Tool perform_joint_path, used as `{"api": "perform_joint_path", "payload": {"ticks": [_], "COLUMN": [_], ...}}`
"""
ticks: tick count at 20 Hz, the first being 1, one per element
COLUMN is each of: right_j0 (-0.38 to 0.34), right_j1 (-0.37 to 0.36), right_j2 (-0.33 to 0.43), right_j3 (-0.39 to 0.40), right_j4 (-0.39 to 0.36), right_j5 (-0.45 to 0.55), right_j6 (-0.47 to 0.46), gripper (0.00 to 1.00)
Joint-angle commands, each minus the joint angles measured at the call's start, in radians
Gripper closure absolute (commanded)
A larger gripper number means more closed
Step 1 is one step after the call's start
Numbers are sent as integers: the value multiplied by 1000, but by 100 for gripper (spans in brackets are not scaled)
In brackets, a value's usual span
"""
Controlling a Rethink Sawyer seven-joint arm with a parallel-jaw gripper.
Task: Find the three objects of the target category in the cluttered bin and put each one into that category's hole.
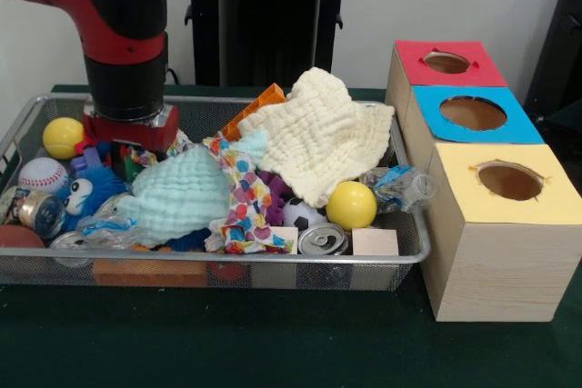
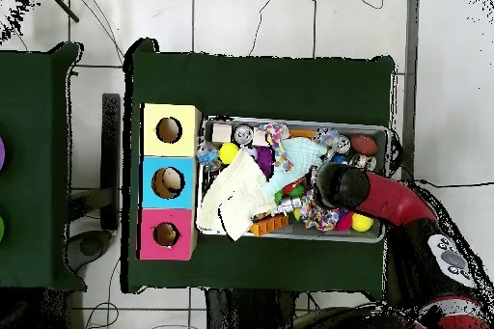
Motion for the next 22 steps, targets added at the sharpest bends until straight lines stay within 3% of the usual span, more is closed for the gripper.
{"api": "perform_joint_path", "payload": {"ticks": [1, 9, 13, 22], "right_j0": [39, 41, 24, -123], "right_j1": [211, 234, 275, 315], "right_j2": [-34, -30, -49, -23], "right_j3": [-77, -60, -102, -258], "right_j4": [51, 116, 105, -44], "right_j5": [-121, -149, -176, -104], "right_j6": [264, 243, 203, -82], "gripper": [0, 0, 0, 0]}}
